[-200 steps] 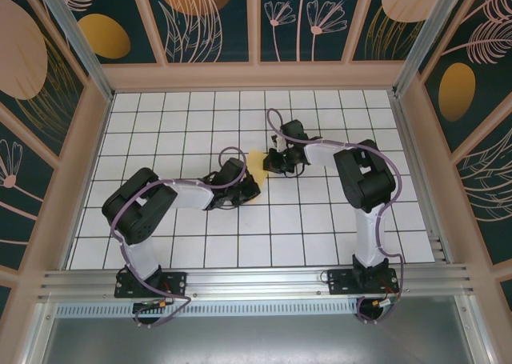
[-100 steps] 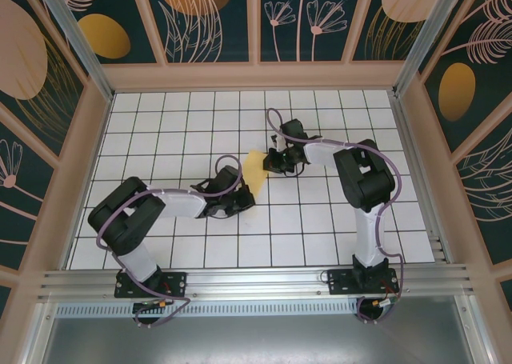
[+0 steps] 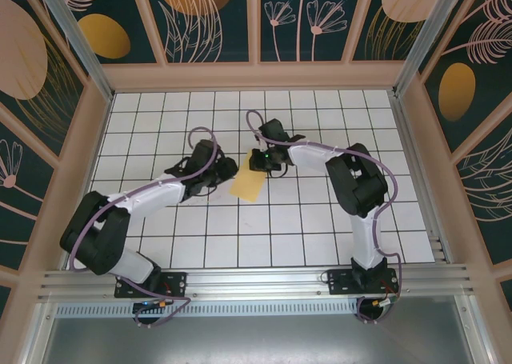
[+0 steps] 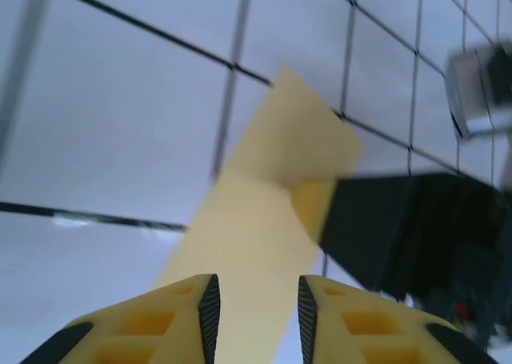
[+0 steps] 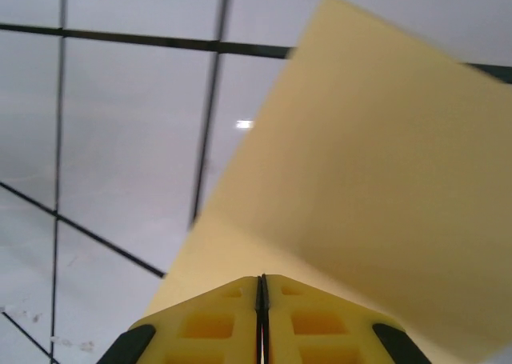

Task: Fold a paper plane with a square sheet of paper (pick it up from the middle)
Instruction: Rotate the square sheet of paper at the center of the table.

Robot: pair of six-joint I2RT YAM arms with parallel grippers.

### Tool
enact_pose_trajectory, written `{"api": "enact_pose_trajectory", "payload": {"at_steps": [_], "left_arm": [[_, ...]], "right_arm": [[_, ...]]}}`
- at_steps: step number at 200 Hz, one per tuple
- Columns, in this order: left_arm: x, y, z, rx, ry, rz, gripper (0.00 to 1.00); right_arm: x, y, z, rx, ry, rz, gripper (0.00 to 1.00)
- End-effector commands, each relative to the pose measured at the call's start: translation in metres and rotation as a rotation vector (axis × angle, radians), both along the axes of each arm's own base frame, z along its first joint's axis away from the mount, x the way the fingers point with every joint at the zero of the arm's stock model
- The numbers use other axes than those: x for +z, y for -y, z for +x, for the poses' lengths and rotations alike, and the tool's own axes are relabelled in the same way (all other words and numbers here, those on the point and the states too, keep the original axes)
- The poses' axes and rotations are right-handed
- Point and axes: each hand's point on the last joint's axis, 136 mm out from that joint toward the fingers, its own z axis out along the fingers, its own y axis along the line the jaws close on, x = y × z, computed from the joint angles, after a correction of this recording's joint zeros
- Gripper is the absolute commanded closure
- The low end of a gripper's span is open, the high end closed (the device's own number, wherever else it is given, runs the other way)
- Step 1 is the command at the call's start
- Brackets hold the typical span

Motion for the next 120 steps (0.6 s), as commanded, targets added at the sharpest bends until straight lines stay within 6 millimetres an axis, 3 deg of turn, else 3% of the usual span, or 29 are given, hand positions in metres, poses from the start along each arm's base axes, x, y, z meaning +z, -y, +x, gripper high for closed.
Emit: {"api": "enact_pose_trajectory", "payload": {"at_steps": [1, 33, 64, 120], "left_arm": [[-0.017, -0.038, -0.006, 0.08, -0.041, 0.059, 0.62], [-0.024, -0.056, -0.008, 0.117, -0.056, 0.06, 0.56], [-0.032, -0.059, -0.01, 0.122, -0.071, 0.043, 0.54], [-0.037, -0.056, -0.011, 0.116, -0.082, 0.03, 0.54]], "right_arm": [[-0.002, -0.012, 0.001, -0.012, 0.005, -0.048, 0.88], [-0.015, -0.031, -0.006, 0.021, -0.014, -0.073, 0.88], [-0.024, -0.04, -0.017, 0.074, -0.033, -0.093, 0.88], [-0.04, -0.038, -0.064, 0.246, -0.095, -0.146, 0.88]]}}
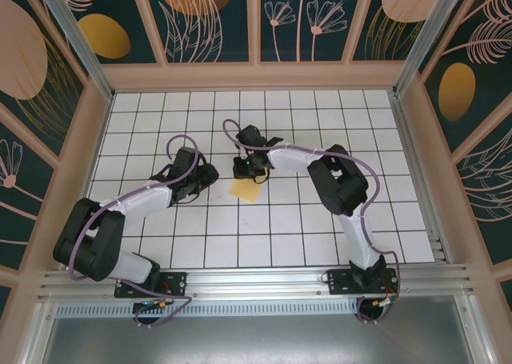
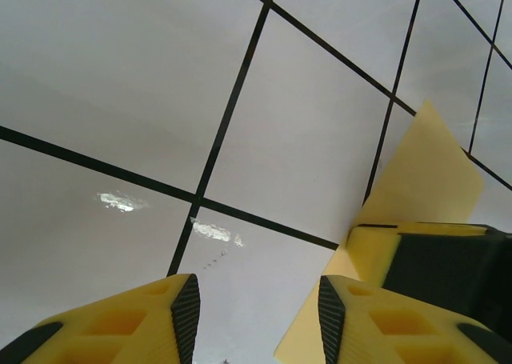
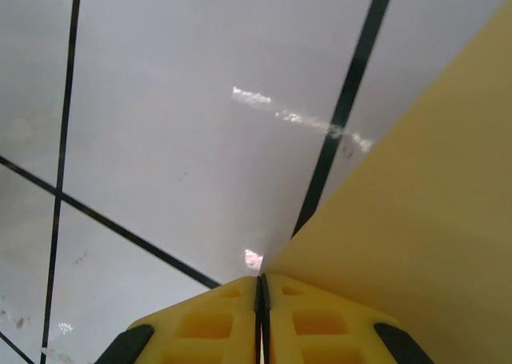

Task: Fold a paper plane with a square sheet of paper (pick it up from the middle)
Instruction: Rotate the square sheet of paper at the center of the table, then fold the triangle a second time at the center of the table.

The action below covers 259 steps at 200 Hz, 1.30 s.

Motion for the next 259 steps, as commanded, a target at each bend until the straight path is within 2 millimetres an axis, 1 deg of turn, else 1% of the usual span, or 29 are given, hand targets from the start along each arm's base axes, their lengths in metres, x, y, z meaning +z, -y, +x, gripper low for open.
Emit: {"api": "enact_pose_trajectory", "payload": {"at_steps": [1, 11, 17, 31, 43, 58, 73, 82, 93, 108, 124, 143, 158, 176, 207, 225, 259], "left_arm": [[0.0, 0.001, 0.001, -0.001, 0.007, -0.019, 0.54], [0.0, 0.001, 0.001, -0.004, 0.007, -0.014, 0.54], [0.0, 0.0, 0.001, -0.006, 0.008, -0.013, 0.54], [0.0, 0.002, 0.0, -0.02, 0.007, -0.015, 0.54], [0.0, 0.007, -0.001, -0.042, 0.01, -0.03, 0.54], [0.001, 0.014, -0.001, -0.071, 0.009, -0.06, 0.54], [0.005, 0.024, -0.001, -0.105, 0.008, -0.096, 0.54], [0.007, 0.028, -0.002, -0.117, 0.009, -0.121, 0.53], [0.009, 0.033, -0.002, -0.126, 0.011, -0.137, 0.53], [0.009, 0.039, -0.004, -0.131, 0.005, -0.154, 0.52], [0.008, 0.049, -0.009, -0.141, -0.006, -0.178, 0.51], [0.003, 0.066, -0.015, -0.168, -0.031, -0.215, 0.51], [0.0, 0.082, -0.019, -0.194, -0.06, -0.243, 0.5], [-0.004, 0.093, -0.024, -0.202, -0.087, -0.251, 0.5], [-0.014, 0.102, -0.03, -0.204, -0.122, -0.255, 0.5], [-0.015, 0.108, -0.033, -0.221, -0.128, -0.269, 0.49], [-0.02, 0.111, -0.039, -0.228, -0.158, -0.259, 0.47]], "right_arm": [[-0.018, 0.008, -0.039, 0.118, -0.081, -0.069, 0.88], [-0.02, 0.016, -0.049, 0.149, -0.091, -0.083, 0.88], [-0.018, 0.02, -0.054, 0.166, -0.09, -0.086, 0.88], [-0.011, 0.029, -0.056, 0.176, -0.065, -0.09, 0.88], [0.001, 0.031, -0.046, 0.141, -0.034, -0.079, 0.89], [0.022, 0.028, -0.031, 0.091, 0.003, -0.023, 0.88], [0.042, 0.029, -0.015, 0.01, 0.047, 0.012, 0.84], [0.049, 0.035, -0.006, -0.048, 0.063, 0.021, 0.82], [0.052, 0.045, 0.003, -0.116, 0.078, 0.012, 0.79], [0.047, 0.062, 0.012, -0.187, 0.074, 0.007, 0.78], [0.039, 0.072, 0.016, -0.221, 0.054, 0.0, 0.77], [0.033, 0.074, 0.012, -0.219, 0.032, 0.007, 0.76], [0.03, 0.071, 0.005, -0.205, -0.009, 0.03, 0.78], [0.023, 0.074, -0.001, -0.21, -0.042, 0.021, 0.8], [0.009, 0.082, -0.005, -0.226, -0.094, -0.003, 0.81], [0.001, 0.086, -0.006, -0.229, -0.122, -0.012, 0.81], [-0.017, 0.093, -0.01, -0.239, -0.181, -0.03, 0.81]]}}
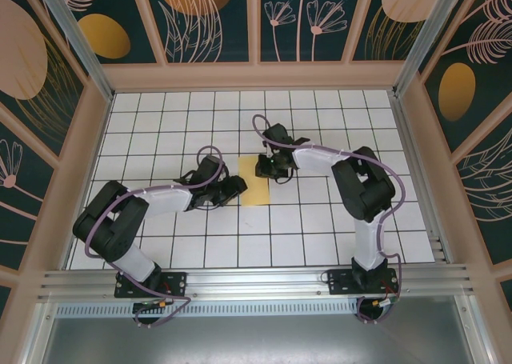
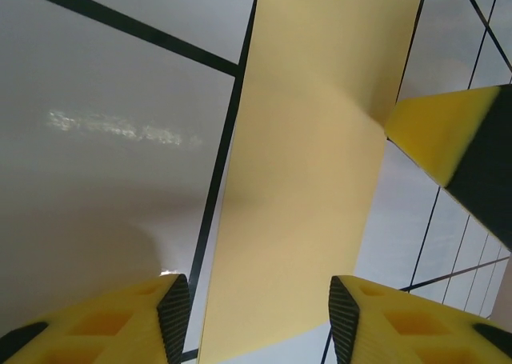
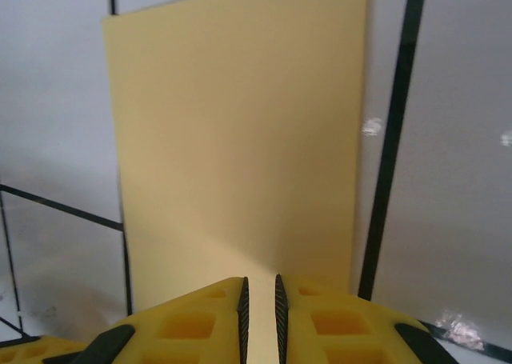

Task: Fold a paper plane with a square sheet of paper (pick it up from the middle)
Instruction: Fold the triangle a second time at the center of the table.

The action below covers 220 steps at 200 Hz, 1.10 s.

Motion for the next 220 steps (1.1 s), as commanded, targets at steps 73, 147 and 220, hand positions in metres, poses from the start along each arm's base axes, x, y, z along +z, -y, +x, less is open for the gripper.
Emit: {"api": "enact_pose_trajectory", "payload": {"at_steps": [73, 147, 220], "left_arm": [[0.002, 0.011, -0.014, -0.044, -0.068, 0.001, 0.41], [0.008, 0.027, -0.016, -0.067, -0.071, -0.058, 0.39], [0.01, 0.038, -0.015, -0.072, -0.072, -0.133, 0.4]], "right_arm": [[-0.048, 0.028, -0.021, -0.062, -0.175, 0.006, 0.81], [-0.053, 0.027, -0.026, -0.045, -0.196, 0.028, 0.81], [-0.049, 0.025, -0.029, -0.042, -0.197, 0.049, 0.81]]}}
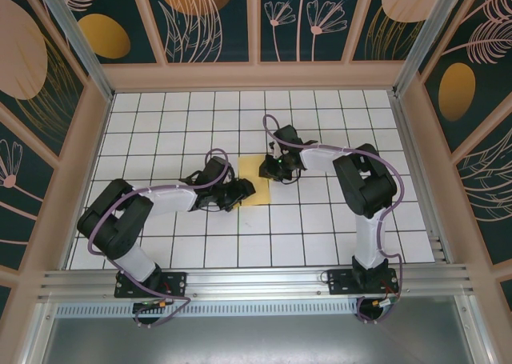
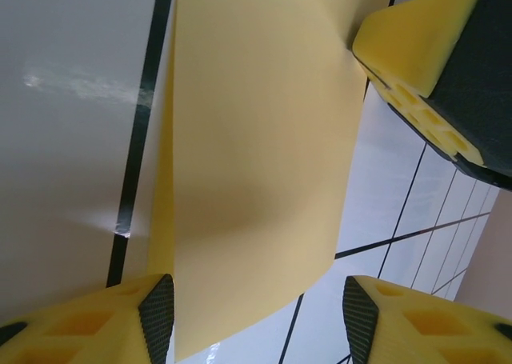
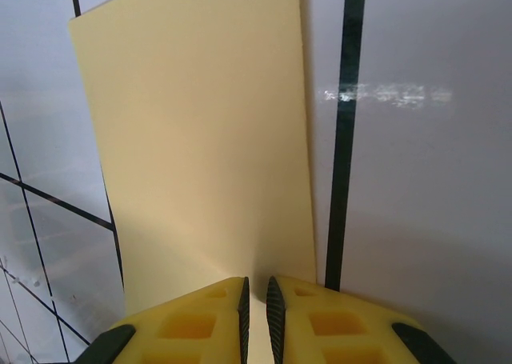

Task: Fold a paper plane with a square sheet of paper (pick it up from the middle)
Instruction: Fold the triangle a second time at the center of the table.

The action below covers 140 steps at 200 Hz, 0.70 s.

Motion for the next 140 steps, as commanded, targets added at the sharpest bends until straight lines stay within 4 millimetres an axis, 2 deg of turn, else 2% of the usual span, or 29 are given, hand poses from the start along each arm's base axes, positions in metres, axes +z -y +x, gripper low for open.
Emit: {"api": "enact_pose_trajectory", "payload": {"at_steps": [1, 31, 61, 86, 111, 140], "left_arm": [[0.009, 0.013, 0.004, -0.001, 0.008, -0.068, 0.41], [0.012, 0.016, 0.008, 0.012, 0.018, -0.094, 0.46], [0.002, 0.008, 0.009, 0.034, 0.008, -0.04, 0.55], [-0.007, 0.004, 0.007, 0.037, -0.003, -0.01, 0.59], [-0.01, 0.006, 0.01, 0.033, -0.004, -0.004, 0.63], [-0.006, 0.01, 0.015, 0.029, 0.013, -0.008, 0.65]], "right_arm": [[-0.038, 0.019, -0.028, -0.012, -0.114, -0.091, 0.81], [-0.026, 0.011, -0.028, 0.015, -0.094, -0.035, 0.81], [0.015, -0.002, -0.021, 0.065, 0.005, 0.064, 0.81], [0.042, -0.006, -0.026, 0.101, 0.057, 0.128, 0.81], [0.045, -0.002, -0.038, 0.125, 0.053, 0.129, 0.82], [0.029, 0.007, -0.049, 0.129, 0.01, 0.089, 0.87]]}}
